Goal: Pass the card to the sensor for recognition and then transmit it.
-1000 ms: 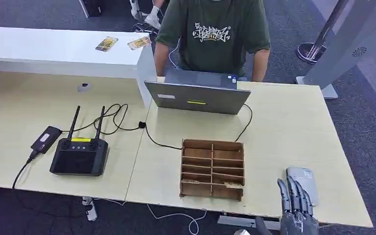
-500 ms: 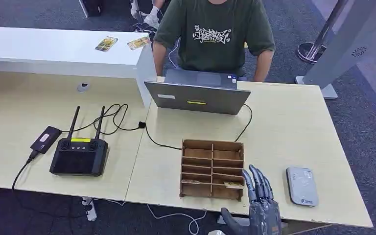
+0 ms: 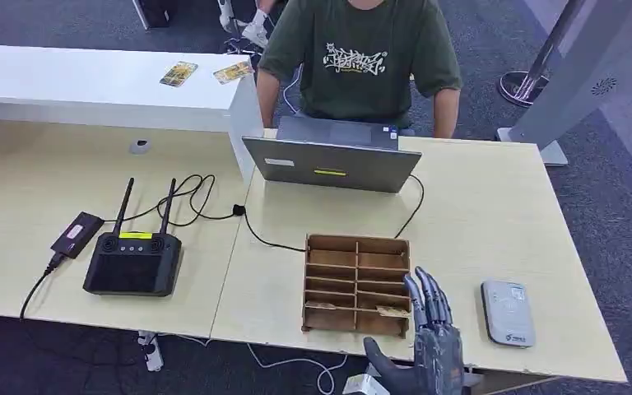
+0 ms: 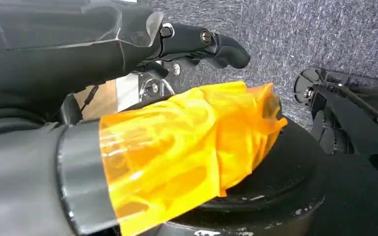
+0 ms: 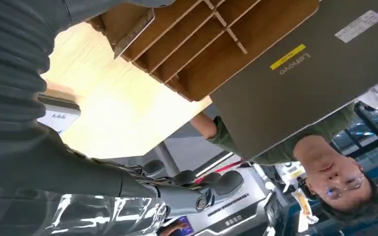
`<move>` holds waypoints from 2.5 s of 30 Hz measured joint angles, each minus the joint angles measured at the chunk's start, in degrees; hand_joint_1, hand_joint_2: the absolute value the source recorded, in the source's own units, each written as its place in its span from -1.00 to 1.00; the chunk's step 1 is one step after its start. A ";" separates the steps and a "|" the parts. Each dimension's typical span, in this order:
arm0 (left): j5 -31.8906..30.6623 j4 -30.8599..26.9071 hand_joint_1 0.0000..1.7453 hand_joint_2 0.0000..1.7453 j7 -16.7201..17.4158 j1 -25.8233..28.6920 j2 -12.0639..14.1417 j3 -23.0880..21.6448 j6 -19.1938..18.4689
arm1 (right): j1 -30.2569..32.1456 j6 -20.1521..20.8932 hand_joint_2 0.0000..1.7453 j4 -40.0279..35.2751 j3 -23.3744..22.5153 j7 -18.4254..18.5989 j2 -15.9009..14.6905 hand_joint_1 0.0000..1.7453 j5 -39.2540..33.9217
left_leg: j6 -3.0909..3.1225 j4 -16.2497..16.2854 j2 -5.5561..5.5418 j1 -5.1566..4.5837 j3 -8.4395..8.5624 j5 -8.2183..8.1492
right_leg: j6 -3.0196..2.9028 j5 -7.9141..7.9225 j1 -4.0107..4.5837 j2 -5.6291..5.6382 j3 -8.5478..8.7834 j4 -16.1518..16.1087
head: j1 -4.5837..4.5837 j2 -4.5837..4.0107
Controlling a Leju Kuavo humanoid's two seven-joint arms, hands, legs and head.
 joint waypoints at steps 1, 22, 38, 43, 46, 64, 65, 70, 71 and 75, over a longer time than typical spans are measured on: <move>0.00 0.00 -1.00 -1.00 0.00 -0.02 0.00 -0.09 0.02 | -0.40 0.00 1.00 0.29 0.00 0.44 0.00 -1.00 1.13 | 0.00 0.00 0.00 0.00 0.01 0.00 | 0.00 0.00 0.00 0.00 0.00 0.00 | 0.00 0.00; 0.00 -0.52 -1.00 -1.00 0.02 -0.06 0.26 -2.89 0.02 | -6.74 0.02 1.00 10.04 7.04 18.25 -5.79 -1.00 22.48 | 0.00 0.00 -0.02 0.00 0.00 0.00 | 0.00 0.00 0.00 -0.03 0.01 -0.01 | 0.02 0.00; 0.00 -0.92 -1.00 -1.00 -0.15 -0.06 0.52 -3.24 0.11 | -18.05 3.72 1.00 13.88 25.66 34.71 -21.66 -1.00 22.94 | 0.00 0.04 -0.03 -0.01 0.01 0.00 | 0.03 0.02 -0.01 -0.02 -0.01 -0.02 | 0.00 0.00; 0.00 -0.92 -1.00 -1.00 -0.15 -0.06 0.52 -3.24 0.11 | -19.00 3.70 1.00 14.67 27.36 34.75 -22.82 -1.00 22.94 | 0.00 0.03 -0.02 -0.01 0.00 0.00 | 0.03 0.02 -0.01 -0.01 0.00 -0.01 | 0.00 0.00; 0.00 -0.94 -1.00 -1.00 -0.18 -0.06 0.52 -3.24 0.22 | -19.11 3.61 1.00 14.78 27.72 34.47 -23.10 -1.00 22.94 | 0.00 0.03 -0.03 -0.01 0.00 0.00 | 0.03 0.02 -0.01 -0.02 0.01 -0.02 | 0.02 0.00; 0.00 -0.96 -1.00 -1.00 -0.24 -0.06 0.50 -3.24 0.24 | -14.88 4.37 1.00 13.66 14.84 13.81 -16.26 -1.00 22.89 | 0.00 0.03 -0.02 0.00 0.02 0.03 | 0.02 0.03 0.00 -0.01 0.01 0.01 | 0.00 0.00; 0.00 -1.03 -1.00 -1.00 -0.24 -0.06 0.50 -3.24 0.24 | -14.88 4.39 1.00 13.73 13.88 12.96 -15.36 -1.00 22.83 | 0.00 0.03 -0.03 0.00 0.02 0.03 | 0.02 0.03 0.00 -0.01 0.01 0.01 | 0.00 0.00; 0.00 -1.20 -1.00 -1.00 -0.24 -0.06 0.50 -3.26 0.24 | -14.91 5.03 1.00 13.97 10.86 10.99 -12.52 -1.00 22.04 | 0.00 0.03 -0.03 -0.01 0.01 0.03 | 0.02 0.03 -0.01 -0.02 0.02 0.01 | 0.00 0.00; 0.00 -1.20 -1.00 -1.00 -0.24 -0.06 0.50 -3.26 0.24 | -14.90 5.31 1.00 14.03 10.41 10.71 -11.96 -1.00 21.69 | 0.00 0.03 -0.03 -0.01 0.01 0.03 | 0.02 0.03 -0.01 -0.02 0.02 0.01 | 0.00 0.00; 0.00 -1.20 -1.00 -1.00 -0.24 -0.05 0.50 -3.26 0.22 | -14.88 6.21 1.00 14.32 9.29 10.49 -10.60 -1.00 21.12 | 0.00 0.03 -0.03 -0.01 0.01 0.03 | 0.03 0.03 -0.01 -0.02 0.01 0.00 | 0.00 0.00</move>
